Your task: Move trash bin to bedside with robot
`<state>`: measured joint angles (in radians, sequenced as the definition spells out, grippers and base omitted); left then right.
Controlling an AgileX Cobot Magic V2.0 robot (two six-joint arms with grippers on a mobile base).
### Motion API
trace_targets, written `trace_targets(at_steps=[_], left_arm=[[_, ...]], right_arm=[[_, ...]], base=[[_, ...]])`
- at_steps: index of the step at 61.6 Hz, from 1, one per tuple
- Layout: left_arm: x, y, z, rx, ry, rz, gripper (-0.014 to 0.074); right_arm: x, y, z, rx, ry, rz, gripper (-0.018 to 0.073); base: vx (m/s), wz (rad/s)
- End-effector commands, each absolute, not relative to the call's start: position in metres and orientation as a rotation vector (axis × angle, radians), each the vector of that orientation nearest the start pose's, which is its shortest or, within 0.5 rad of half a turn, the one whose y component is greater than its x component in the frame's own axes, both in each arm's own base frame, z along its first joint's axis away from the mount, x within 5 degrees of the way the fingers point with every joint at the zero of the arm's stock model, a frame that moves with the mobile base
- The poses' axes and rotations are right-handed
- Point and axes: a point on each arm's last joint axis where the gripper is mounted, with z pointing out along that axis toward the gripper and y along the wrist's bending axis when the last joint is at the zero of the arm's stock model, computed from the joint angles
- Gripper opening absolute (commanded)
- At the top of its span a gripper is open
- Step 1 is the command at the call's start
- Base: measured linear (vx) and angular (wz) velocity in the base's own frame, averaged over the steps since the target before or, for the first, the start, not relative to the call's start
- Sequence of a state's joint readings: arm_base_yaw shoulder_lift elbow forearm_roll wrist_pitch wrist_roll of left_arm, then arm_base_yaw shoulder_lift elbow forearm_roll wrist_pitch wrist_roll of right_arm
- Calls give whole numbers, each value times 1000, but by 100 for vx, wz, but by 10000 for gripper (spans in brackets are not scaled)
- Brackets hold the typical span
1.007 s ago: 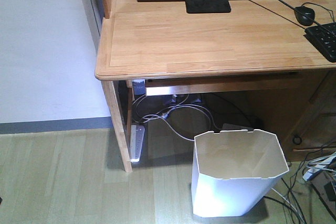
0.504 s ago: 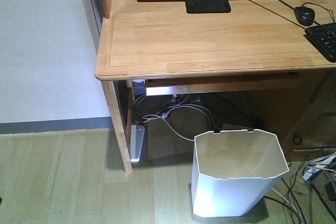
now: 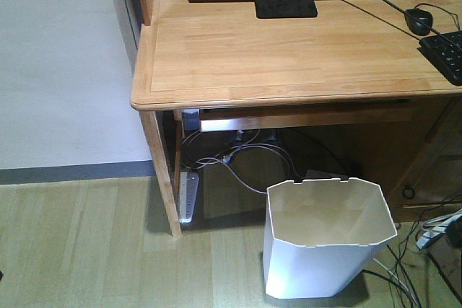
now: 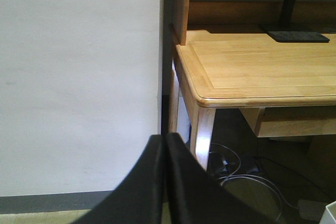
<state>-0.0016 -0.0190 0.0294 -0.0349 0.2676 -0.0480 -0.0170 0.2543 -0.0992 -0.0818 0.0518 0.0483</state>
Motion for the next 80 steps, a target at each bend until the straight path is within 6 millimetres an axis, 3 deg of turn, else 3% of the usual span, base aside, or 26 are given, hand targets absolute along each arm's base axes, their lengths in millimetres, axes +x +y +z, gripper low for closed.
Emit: trace_targets(at_steps=[1, 8, 16, 40, 50, 71, 80], left_arm=[[56, -1, 178, -71, 1704, -86, -6], [56, -1, 178, -71, 1704, -86, -6], [56, -1, 178, -71, 1704, -86, -6], [56, -1, 178, -71, 1704, -86, -6], [56, -1, 178, -71, 1704, -86, -6], [56, -1, 178, -71, 1704, -86, -6], [56, -1, 178, -71, 1704, -86, -6]], right_arm=[[96, -2, 255, -1, 1687, -37, -11], [110, -3, 266, 12, 1819, -38, -11], [121, -4, 265, 15, 1952, -46, -11], [126, -5, 259, 14, 2023, -51, 22], [125, -5, 261, 13, 2052, -57, 134], [123, -6, 256, 13, 2104, -64, 547], [123, -6, 257, 7, 2100, -70, 599]], base=[[0, 0], [0, 0], [0, 0], [0, 0], [0, 0], [0, 0], [0, 0]])
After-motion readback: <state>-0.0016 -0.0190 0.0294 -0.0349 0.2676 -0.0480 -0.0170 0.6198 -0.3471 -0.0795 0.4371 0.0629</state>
